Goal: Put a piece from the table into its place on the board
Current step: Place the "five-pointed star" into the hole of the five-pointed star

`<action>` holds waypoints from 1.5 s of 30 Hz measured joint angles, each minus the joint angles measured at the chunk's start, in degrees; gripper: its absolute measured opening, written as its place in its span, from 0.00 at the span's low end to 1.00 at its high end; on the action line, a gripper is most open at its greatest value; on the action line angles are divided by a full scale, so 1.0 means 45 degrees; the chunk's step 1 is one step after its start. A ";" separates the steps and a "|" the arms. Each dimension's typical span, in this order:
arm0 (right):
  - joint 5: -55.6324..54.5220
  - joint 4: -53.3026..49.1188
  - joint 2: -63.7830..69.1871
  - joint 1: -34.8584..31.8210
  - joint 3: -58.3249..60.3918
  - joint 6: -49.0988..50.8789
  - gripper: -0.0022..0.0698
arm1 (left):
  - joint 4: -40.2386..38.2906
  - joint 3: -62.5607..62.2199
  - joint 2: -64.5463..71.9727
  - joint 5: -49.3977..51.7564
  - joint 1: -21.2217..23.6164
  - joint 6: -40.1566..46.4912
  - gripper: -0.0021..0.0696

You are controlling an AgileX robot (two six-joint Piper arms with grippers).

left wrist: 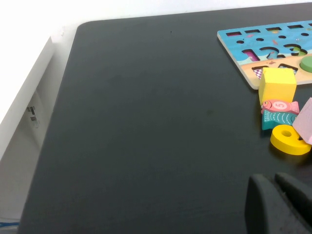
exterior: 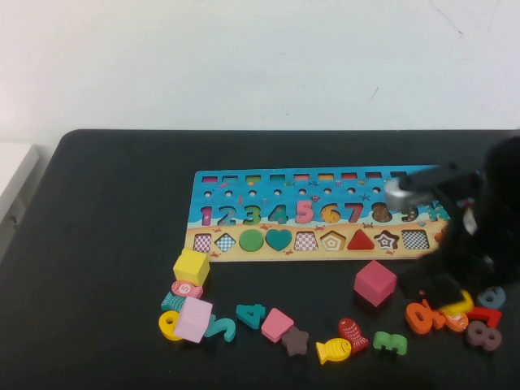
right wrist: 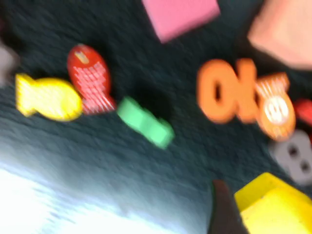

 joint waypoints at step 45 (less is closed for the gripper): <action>0.0881 0.0376 0.9089 0.0000 -1.0672 0.2059 0.56 | 0.0000 0.0000 0.0000 0.0000 0.0000 0.0001 0.03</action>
